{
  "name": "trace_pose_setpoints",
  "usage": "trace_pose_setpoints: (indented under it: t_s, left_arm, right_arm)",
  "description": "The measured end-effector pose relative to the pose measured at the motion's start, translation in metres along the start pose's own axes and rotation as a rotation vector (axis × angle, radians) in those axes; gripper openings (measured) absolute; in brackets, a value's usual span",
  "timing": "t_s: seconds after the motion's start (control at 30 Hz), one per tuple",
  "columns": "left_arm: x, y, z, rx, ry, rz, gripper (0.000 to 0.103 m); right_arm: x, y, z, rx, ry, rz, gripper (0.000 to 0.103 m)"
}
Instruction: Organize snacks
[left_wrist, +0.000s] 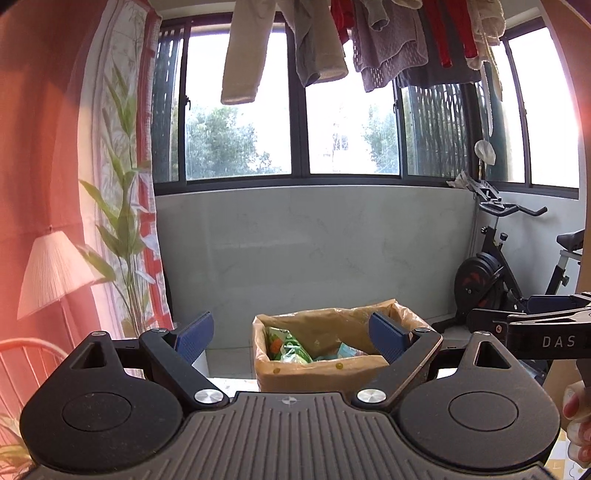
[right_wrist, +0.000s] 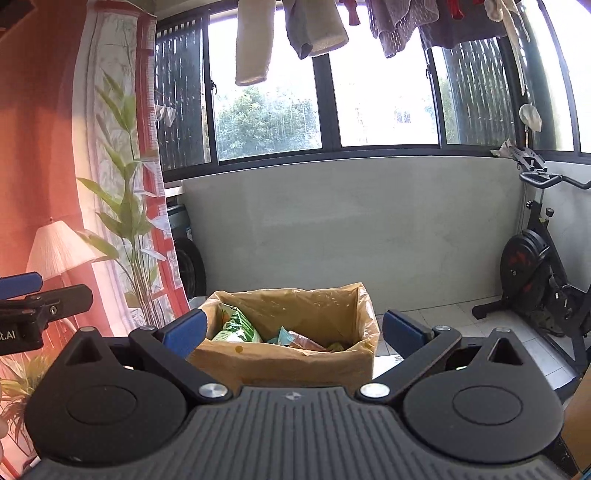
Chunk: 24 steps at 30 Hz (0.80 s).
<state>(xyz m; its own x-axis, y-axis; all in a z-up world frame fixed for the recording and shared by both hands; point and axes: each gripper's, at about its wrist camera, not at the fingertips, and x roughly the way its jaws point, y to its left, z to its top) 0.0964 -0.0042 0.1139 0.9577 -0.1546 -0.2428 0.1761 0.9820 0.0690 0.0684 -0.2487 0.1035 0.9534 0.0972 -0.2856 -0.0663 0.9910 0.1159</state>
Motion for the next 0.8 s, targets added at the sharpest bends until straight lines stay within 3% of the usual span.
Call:
trace_pose_setpoints:
  t_s: [0.8]
  left_arm:
    - [0.0038, 0.0098, -0.0042, -0.063, 0.021, 0.022, 0.092]
  right_arm:
    - [-0.0042, 0.0016, -0.0045, 0.005, 0.008, 0.03, 0.103]
